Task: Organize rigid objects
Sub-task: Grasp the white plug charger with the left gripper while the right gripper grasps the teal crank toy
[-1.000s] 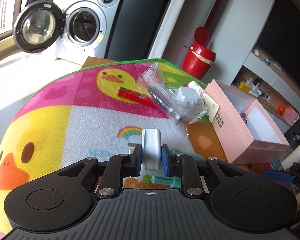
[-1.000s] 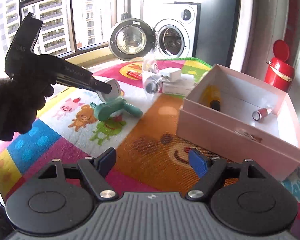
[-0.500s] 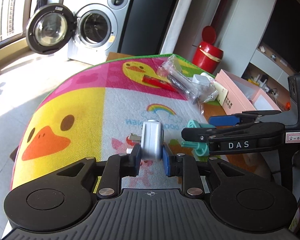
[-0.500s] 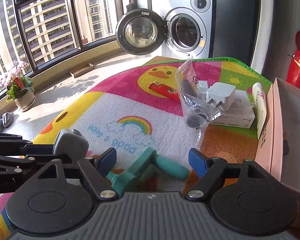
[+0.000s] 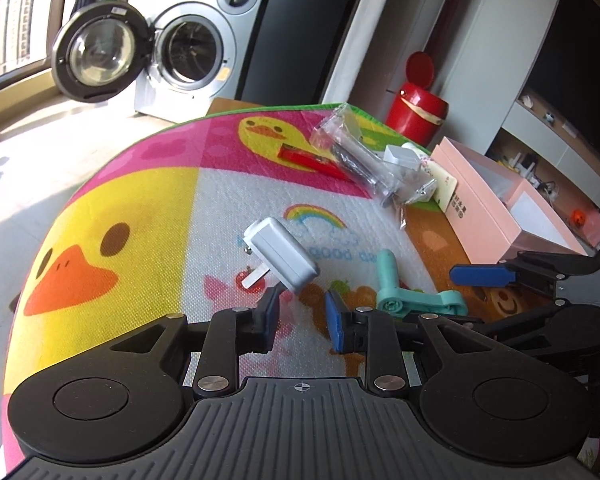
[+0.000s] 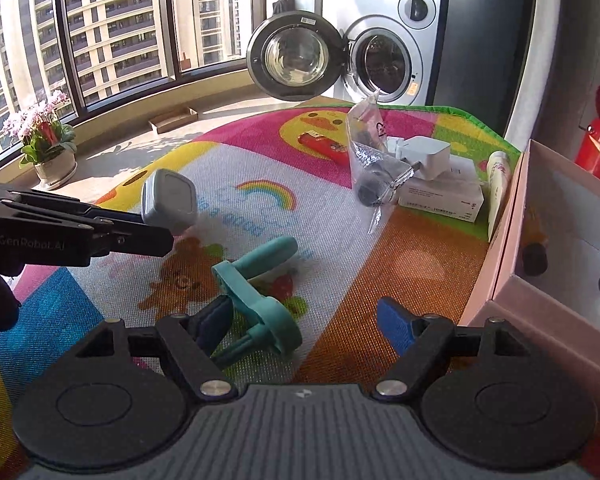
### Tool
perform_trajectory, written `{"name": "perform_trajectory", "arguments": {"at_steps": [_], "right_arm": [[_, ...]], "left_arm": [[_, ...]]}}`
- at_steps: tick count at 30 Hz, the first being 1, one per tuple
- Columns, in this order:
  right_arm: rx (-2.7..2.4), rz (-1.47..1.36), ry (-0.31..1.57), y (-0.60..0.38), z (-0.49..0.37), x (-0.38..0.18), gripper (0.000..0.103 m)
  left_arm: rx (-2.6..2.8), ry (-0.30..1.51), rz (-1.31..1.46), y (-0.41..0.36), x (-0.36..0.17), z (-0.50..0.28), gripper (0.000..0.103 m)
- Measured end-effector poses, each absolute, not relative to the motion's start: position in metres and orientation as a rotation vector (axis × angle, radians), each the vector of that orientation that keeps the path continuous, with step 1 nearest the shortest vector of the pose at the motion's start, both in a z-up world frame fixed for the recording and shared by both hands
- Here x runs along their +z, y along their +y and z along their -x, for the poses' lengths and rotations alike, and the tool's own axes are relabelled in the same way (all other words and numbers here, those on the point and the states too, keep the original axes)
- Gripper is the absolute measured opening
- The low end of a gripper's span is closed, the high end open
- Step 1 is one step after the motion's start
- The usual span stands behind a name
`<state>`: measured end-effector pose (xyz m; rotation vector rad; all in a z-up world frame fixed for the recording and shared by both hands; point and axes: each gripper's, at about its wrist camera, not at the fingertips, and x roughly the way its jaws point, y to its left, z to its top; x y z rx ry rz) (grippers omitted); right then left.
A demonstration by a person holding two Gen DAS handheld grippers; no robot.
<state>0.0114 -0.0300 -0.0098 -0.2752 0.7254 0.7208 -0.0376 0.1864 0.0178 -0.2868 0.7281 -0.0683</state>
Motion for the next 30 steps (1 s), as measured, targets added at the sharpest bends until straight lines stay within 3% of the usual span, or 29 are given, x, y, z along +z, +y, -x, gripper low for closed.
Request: {"name": "perform_trajectory", "arguments": {"at_steps": [3, 7, 10, 16, 21, 30], "right_arm": [[0.733, 0.248, 0.734, -0.027, -0.01, -0.01, 0.079], [0.734, 0.271, 0.717, -0.033, -0.001, -0.009, 0.059], [0.685, 0.305, 0.687, -0.045, 0.006, -0.01, 0.059], [0.626, 0.28, 0.67, -0.074, 0.015, -0.016, 0.081], [0.617, 0.241, 0.673, -0.082, 0.015, -0.02, 0.084], [0.624, 0.221, 0.675, -0.084, 0.015, -0.02, 0.087]], "left_arm": [[-0.079, 0.729, 0.265, 0.184, 0.017, 0.041, 0.028], [-0.123, 0.751, 0.259, 0.178, 0.018, 0.043, 0.029], [-0.158, 0.771, 0.258, 0.174, 0.021, 0.046, 0.029], [-0.048, 0.659, 0.402, 0.195, 0.049, 0.053, 0.028], [0.141, 0.628, 0.634, 0.228, 0.048, 0.041, 0.028], [0.169, 0.647, 0.578, 0.214, 0.037, 0.013, 0.034]]}}
